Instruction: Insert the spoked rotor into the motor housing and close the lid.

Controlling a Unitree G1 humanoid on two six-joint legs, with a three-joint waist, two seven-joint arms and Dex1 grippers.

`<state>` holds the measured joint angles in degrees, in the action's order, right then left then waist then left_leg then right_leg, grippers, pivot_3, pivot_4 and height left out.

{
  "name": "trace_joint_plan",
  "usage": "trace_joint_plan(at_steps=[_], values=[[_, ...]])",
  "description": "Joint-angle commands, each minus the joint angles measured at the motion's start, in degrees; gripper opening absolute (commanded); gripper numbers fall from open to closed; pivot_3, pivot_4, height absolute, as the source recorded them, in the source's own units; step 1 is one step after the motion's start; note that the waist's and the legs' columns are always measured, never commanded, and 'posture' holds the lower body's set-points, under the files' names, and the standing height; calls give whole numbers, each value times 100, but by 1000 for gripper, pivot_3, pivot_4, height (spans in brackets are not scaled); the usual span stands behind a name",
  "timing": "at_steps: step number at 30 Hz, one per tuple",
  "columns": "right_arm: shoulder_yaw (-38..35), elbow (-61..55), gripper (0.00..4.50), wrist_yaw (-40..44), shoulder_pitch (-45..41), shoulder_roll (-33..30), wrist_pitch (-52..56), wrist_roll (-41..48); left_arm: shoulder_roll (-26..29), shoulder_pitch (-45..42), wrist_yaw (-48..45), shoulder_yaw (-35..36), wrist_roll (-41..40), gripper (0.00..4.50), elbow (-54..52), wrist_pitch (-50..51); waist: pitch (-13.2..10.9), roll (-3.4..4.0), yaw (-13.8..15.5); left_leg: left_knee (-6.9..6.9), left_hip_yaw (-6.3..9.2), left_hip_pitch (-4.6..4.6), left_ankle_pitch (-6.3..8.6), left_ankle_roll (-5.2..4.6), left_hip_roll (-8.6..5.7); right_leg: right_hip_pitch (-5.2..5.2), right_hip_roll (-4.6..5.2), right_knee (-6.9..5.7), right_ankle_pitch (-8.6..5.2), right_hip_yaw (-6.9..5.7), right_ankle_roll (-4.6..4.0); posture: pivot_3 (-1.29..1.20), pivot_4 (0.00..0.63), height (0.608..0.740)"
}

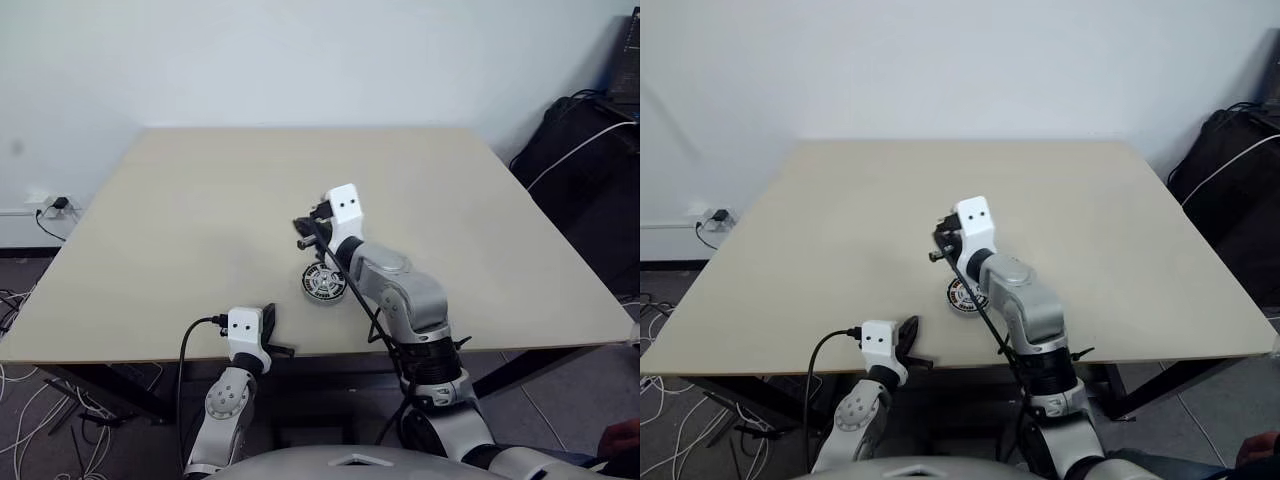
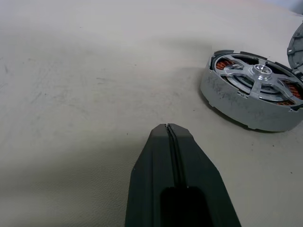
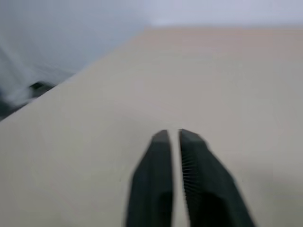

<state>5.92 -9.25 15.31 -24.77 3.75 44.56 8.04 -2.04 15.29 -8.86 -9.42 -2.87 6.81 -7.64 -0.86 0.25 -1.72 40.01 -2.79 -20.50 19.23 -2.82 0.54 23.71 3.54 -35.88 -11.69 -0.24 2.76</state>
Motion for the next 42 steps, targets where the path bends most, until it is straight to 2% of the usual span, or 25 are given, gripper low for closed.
trace_joint_plan(at_steps=[1,5,8,17,23,29,42], values=[[-177,-431,26,-420,-9,-340,-578,-378,11,-44,-48,-37,6,0,-172,13,0,-1,7,0,0,-1,0,0,-1,0,0,2,-1,0,-2,0,0,740],[-376,-627,26,-730,228,-667,-537,-579,31,-65,-85,-66,23,0,-148,32,0,0,7,0,-2,-1,1,-2,-1,0,1,3,-5,2,-9,0,0,740],[-302,-667,26,-1021,477,-1103,-740,-1091,36,-80,-122,-79,22,0,-138,60,-1,1,9,-1,-3,-1,1,-1,0,1,0,2,-7,2,-12,0,0,740],[-469,-692,26,-1407,1338,-1705,-74,-1749,74,-153,-243,-119,37,0,-117,142,-2,2,16,-1,-8,2,1,-4,1,0,0,1,-9,8,-14,0,0,740],[38,-871,26,-809,1634,-2153,627,-1773,88,-165,-289,-121,46,0,-130,186,-2,2,14,-1,-8,3,2,-6,1,-1,1,3,-10,9,-14,0,0,740],[647,-1218,26,135,1709,-2394,1029,-1324,87,-162,-289,-123,44,0,-137,202,-4,-2,31,-1,-5,4,2,-6,3,-3,0,2,-10,6,-13,0,0,740],[777,-1179,26,374,1468,-2151,906,-992,72,-139,-246,-103,32,0,-127,167,-7,-9,55,-1,-5,3,3,-8,3,-1,1,4,-10,5,-13,0,0,740]])
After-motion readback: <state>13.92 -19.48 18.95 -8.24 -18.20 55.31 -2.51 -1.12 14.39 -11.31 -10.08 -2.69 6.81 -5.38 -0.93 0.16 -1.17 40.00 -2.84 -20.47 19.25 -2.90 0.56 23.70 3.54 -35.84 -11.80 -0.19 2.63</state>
